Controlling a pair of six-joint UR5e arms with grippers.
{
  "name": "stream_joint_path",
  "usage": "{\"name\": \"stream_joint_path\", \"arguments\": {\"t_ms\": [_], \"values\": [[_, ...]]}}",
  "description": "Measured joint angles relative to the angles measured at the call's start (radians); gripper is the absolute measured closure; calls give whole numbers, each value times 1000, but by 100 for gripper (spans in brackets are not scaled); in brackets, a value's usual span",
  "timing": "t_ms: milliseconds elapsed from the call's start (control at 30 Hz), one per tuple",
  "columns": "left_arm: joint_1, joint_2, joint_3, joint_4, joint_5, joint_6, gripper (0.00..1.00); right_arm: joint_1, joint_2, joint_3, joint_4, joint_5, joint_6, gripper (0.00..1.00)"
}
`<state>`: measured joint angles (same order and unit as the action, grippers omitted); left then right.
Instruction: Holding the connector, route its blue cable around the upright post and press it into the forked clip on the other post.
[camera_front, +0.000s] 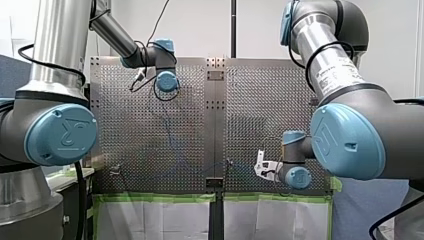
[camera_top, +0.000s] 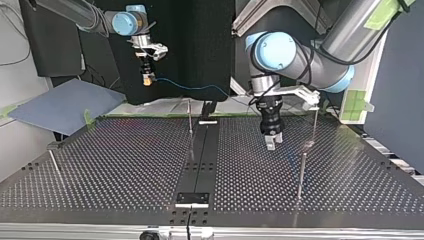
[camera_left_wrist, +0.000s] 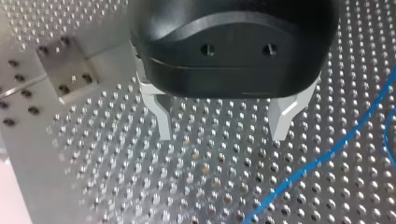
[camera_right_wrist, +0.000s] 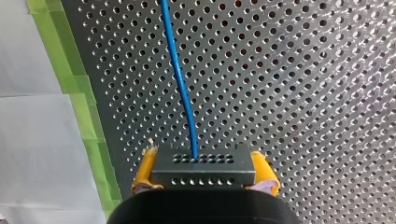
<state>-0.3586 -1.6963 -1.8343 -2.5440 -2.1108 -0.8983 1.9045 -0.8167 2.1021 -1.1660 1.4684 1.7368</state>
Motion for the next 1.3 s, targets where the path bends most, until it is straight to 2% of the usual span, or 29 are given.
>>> {"name": "stream_joint_path", "arguments": {"t_ms": [233, 300, 567, 867, 1133, 1300], "values": [[0, -2, 0, 13, -76, 6, 0, 0, 0, 0, 0, 0, -1, 100], [1, -2, 0, 13, -85, 7, 0, 0, 0, 0, 0, 0, -2, 100], [4, -2, 0, 15, -80, 6, 0, 0, 0, 0, 0, 0, -2, 100], [15, -31, 1, 20, -48, 4, 0, 0, 0, 0, -1, 0, -2, 100], [42, -57, 10, 27, -94, 11, 0, 0, 1, 0, 0, 0, -3, 100], [55, -57, 12, 28, -101, 12, 0, 1, 1, 0, 0, 1, -4, 100]]}}
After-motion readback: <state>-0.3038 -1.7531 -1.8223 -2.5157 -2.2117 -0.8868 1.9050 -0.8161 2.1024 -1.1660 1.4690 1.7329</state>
